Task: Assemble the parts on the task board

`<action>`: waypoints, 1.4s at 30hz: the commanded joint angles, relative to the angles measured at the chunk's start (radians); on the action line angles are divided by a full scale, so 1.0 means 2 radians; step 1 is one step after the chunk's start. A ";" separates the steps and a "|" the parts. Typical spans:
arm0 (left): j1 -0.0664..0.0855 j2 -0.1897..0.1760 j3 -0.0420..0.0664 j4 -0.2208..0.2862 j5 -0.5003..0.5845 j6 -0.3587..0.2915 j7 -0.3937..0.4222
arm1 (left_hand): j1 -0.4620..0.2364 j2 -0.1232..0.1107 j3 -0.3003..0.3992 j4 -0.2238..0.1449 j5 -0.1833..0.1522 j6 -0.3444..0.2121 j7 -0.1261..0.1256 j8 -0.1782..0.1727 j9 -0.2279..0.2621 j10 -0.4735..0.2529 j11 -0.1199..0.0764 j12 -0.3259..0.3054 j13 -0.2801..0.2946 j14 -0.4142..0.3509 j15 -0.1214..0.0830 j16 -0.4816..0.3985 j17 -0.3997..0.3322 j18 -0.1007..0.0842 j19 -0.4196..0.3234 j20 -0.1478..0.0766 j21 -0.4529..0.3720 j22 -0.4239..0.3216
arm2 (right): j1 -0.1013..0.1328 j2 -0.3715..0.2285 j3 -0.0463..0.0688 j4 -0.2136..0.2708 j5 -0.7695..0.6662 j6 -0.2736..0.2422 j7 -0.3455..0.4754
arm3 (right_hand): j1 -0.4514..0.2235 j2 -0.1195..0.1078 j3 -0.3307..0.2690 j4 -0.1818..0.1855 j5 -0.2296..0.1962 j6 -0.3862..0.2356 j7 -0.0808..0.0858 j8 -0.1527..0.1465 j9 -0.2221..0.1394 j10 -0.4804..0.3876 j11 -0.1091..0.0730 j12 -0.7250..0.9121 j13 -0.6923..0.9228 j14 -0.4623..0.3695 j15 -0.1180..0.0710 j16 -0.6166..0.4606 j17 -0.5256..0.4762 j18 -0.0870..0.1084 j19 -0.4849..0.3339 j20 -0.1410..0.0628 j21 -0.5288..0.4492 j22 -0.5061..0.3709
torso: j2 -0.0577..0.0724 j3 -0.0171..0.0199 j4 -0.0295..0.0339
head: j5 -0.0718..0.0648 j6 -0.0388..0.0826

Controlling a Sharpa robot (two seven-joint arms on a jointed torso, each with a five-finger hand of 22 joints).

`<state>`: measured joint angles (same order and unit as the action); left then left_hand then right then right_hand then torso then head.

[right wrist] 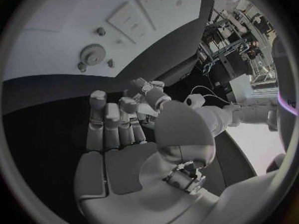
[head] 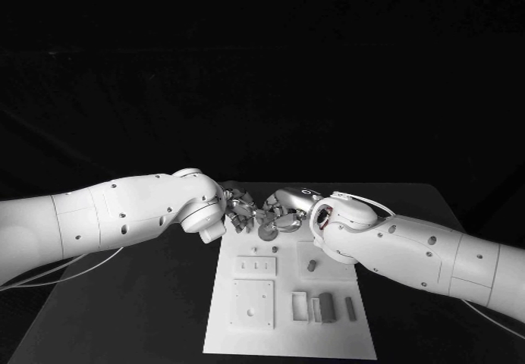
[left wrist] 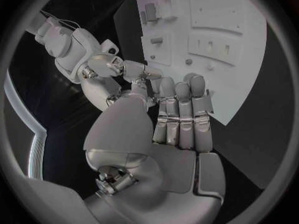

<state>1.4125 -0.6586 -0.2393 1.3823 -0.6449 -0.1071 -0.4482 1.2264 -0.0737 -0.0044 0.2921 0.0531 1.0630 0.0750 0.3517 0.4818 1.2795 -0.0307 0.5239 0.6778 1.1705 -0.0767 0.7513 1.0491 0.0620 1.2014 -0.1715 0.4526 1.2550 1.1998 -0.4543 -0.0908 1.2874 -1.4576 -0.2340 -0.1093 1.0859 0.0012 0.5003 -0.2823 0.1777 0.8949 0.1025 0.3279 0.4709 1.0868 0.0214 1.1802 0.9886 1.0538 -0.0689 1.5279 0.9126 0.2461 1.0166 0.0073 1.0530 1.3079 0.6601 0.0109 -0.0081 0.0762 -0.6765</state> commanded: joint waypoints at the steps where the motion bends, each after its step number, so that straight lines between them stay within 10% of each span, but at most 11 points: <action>1: 0.000 0.001 0.000 0.002 -0.002 0.007 -0.002 | 0.005 0.000 -0.002 0.000 -0.002 0.004 0.000 0.003 0.001 0.004 -0.001 0.003 0.001 0.004 -0.002 0.004 0.001 0.012 0.004 0.000 0.004 0.001 | 0.000 0.001 0.000 0.002 -0.010 0.005 -0.001 | -0.005 -0.001 0.003 -0.001 0.003 0.018 0.014 0.002 0.000 0.002 -0.001 0.001 0.000 0.000 -0.004 0.001 -0.001 0.008 0.001 -0.003 0.003 0.003 | 0.000 0.0002 0.0003 | 0.000 -0.001; 26: 0.000 0.003 0.000 0.000 -0.010 0.012 -0.013 | 0.007 0.002 -0.004 0.000 -0.002 0.013 -0.004 0.003 0.003 0.006 -0.005 0.016 0.011 0.005 -0.008 0.024 0.002 0.010 0.010 -0.006 0.010 0.015 | 0.000 0.002 0.000 0.011 -0.017 0.011 -0.009 | -0.006 -0.002 0.005 -0.001 0.003 0.019 0.013 0.002 0.001 0.003 -0.002 0.001 0.000 0.000 -0.004 0.001 -0.001 0.008 0.001 -0.003 0.003 0.003 | 0.000 0.0006 0.0002 | 0.001 -0.003; 42: 0.000 0.003 0.000 -0.001 -0.010 0.011 -0.017 | 0.069 0.012 0.031 -0.001 0.004 0.008 0.001 -0.009 0.001 -0.005 0.000 0.014 0.008 -0.008 -0.005 0.031 -0.017 0.004 0.003 -0.005 -0.002 0.022 | 0.000 0.001 0.000 0.013 -0.019 0.010 -0.011 | -0.006 -0.002 0.005 0.000 0.003 0.019 0.013 0.002 0.001 0.003 -0.002 0.001 0.000 0.001 -0.004 0.001 -0.001 0.008 0.001 -0.003 0.002 0.002 | 0.000 0.0003 0.0003 | 0.001 -0.004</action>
<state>1.4125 -0.6549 -0.2389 1.3799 -0.6628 -0.0927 -0.4822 1.3566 -0.0507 0.0464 0.2904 0.0586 1.0839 0.0712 0.3397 0.4844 1.2766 -0.0290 0.5528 0.6940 1.1594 -0.0845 0.8098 1.0174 0.0587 1.2128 -0.1841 0.4516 1.2980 1.1995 -0.4539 -0.0911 1.3092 -1.4828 -0.2255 -0.1384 1.0818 -0.0030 0.5054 -0.2827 0.1772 0.8977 0.1001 0.3279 0.4719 1.0868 0.0213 1.1801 0.9885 1.0559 -0.0716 1.5279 0.9110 0.2461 1.0188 0.0056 1.0530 1.3076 0.6607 0.0117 -0.0076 0.0788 -0.6838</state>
